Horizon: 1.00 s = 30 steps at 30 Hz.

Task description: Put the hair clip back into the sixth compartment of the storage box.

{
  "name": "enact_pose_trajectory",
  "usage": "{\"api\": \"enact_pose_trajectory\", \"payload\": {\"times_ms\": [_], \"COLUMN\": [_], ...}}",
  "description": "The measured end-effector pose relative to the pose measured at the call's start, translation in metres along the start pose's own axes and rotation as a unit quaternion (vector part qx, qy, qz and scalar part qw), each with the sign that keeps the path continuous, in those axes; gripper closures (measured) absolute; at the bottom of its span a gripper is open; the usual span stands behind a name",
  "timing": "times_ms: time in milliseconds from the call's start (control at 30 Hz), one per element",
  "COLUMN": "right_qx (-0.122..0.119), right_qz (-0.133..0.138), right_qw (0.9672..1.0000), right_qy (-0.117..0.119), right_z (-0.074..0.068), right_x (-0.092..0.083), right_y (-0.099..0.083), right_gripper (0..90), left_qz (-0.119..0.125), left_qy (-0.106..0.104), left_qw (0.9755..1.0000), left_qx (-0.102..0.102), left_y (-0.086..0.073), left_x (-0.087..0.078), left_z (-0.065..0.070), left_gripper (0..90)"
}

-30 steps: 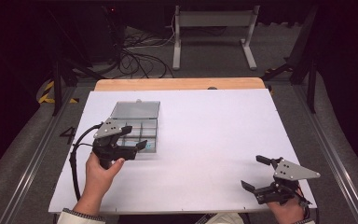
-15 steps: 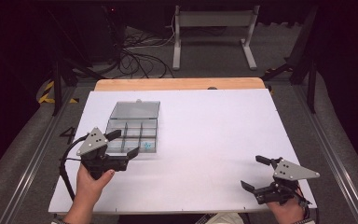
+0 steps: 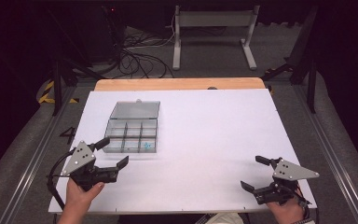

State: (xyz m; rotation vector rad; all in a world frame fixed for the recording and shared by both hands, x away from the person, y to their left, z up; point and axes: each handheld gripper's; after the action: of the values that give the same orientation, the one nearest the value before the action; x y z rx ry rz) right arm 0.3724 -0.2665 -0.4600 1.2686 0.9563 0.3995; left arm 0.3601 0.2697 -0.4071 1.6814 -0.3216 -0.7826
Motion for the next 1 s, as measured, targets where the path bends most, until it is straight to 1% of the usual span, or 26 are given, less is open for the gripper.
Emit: {"api": "enact_pose_trajectory", "payload": {"times_ms": [33,100,200,267,400,467,500,533,633,700,800,833,867,1000], "right_qx": [0.000,0.000,0.000,0.000,-0.002,-0.002,-0.002,-0.002,-0.002,-0.002,-0.002,-0.002,-0.002,-0.001], "right_qz": [0.000,0.000,0.000,0.000,0.000,0.000,0.000,0.000,-0.001,-0.001,-0.001,-0.001,-0.002,-0.001], "right_qw": [1.0000,1.0000,1.0000,1.0000,1.0000,1.0000,1.0000,1.0000,1.0000,1.0000,1.0000,1.0000,1.0000,1.0000], "right_qy": [0.000,0.000,0.001,0.001,0.002,0.002,0.003,0.002,0.003,0.003,0.003,0.004,0.004,0.004], "right_z": [0.000,0.000,0.000,0.000,0.000,0.000,0.000,0.000,0.000,0.000,0.000,0.000,0.000,0.000], "right_x": [0.000,0.000,0.000,0.000,0.000,0.000,0.000,0.000,0.001,0.001,0.001,0.001,0.001,0.001], "right_y": [0.000,0.000,0.000,0.000,0.000,0.000,0.000,0.000,0.000,0.000,0.000,0.000,0.000,0.000], "right_gripper": [0.4,0.4,0.4,0.4,0.4,0.4,0.4,0.4,0.4,0.4,0.4,0.4,0.4,0.4], "left_qz": [0.001,0.004,0.006,0.006,0.002,-0.001,-0.004,-0.005,-0.010,-0.011,-0.009,-0.008,-0.010,-0.012], "left_qy": [0.000,-0.001,-0.001,-0.003,-0.002,-0.001,-0.002,-0.003,-0.004,0.001,0.003,0.003,0.002,0.007], "left_qw": [1.0000,1.0000,0.9999,0.9999,0.9999,0.9999,0.9999,0.9999,0.9999,0.9999,1.0000,0.9999,1.0000,0.9999], "left_qx": [-0.001,0.006,0.010,0.009,0.010,0.014,0.009,0.012,0.010,0.010,0.001,-0.005,-0.002,-0.004], "left_y": [-0.002,-0.004,-0.009,-0.013,-0.020,-0.024,-0.026,-0.028,-0.035,-0.040,-0.048,-0.049,-0.051,-0.059], "left_x": [-0.002,-0.006,-0.011,-0.014,-0.017,-0.018,-0.019,-0.019,-0.020,-0.021,-0.022,-0.023,-0.023,-0.025], "left_z": [0.001,0.001,0.003,0.004,0.004,0.004,0.005,0.004,0.004,0.003,0.001,0.001,0.000,0.000], "left_gripper": [12.2,12.4,12.8,13.0,13.4,13.5,13.5,13.6,13.6,13.8,13.9,13.9,14.0,14.0]}}
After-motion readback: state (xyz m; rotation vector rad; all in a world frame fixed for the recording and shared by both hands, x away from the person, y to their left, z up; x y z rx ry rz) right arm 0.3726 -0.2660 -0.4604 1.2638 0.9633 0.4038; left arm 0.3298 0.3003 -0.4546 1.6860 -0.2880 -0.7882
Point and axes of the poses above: each handheld gripper's, and its own axes: x roughly forward along the jaws, y roughly out of its top, z roughly to its right, and after that the axes turned 2 degrees about x, right-handed
